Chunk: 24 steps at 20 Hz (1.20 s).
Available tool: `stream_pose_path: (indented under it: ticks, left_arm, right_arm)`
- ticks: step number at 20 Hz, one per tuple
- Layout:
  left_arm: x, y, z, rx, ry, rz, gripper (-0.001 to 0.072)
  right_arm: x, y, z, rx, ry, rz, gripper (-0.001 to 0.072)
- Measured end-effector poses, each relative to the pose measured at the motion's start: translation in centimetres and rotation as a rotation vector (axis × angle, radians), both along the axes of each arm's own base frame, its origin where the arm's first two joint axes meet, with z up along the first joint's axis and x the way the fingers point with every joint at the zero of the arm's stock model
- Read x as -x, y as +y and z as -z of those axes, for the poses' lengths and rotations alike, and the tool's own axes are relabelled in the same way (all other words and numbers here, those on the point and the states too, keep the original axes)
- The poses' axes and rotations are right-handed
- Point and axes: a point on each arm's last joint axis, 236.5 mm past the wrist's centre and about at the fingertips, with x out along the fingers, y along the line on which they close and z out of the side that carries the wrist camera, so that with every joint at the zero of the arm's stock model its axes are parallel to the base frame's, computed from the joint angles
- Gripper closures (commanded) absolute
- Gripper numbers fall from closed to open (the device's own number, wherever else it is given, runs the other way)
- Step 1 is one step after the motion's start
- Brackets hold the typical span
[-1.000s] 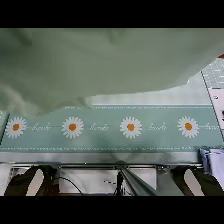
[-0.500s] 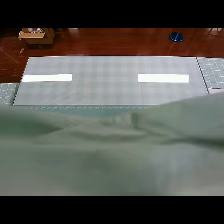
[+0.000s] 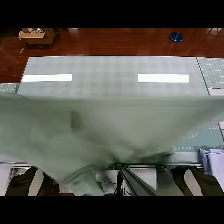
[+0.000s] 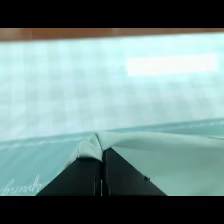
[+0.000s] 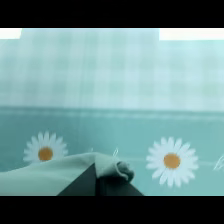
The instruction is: Fold the shirts.
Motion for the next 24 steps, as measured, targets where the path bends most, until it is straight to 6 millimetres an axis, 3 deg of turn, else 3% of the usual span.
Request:
stream_pose_path:
  ticks: [4,8,11,17,21,24]
  left_arm:
    - [-8.2,1.2,6.4,0.093,0.155,0.037,0.0693]
    - [-17.1,-0.6,11.6,0.189,0.211,0.109,0.0692]
    - [-22.3,-2.1,15.8,0.225,0.243,0.131,0.0692]
    - [-30.1,-2.3,23.1,0.261,0.253,0.060,0.0691]
    - [-33.8,-2.4,26.9,0.265,0.228,0.006,0.0691]
    - [-36.2,-2.7,29.1,0.260,0.188,-0.032,0.0691]
  right_arm:
    - [-6.6,-0.8,6.6,-0.112,0.203,-0.034,0.0690]
    - [-13.3,1.0,12.0,-0.185,0.282,-0.091,0.0690]
    - [-18.5,2.4,15.1,-0.210,0.249,-0.098,0.0690]
    - [-28.6,1.8,18.0,-0.249,0.034,0.027,0.0690]
    - [-32.5,0.6,20.0,-0.252,-0.046,0.094,0.0690]
    - [-34.2,-0.4,22.3,-0.233,-0.060,0.125,0.0690]
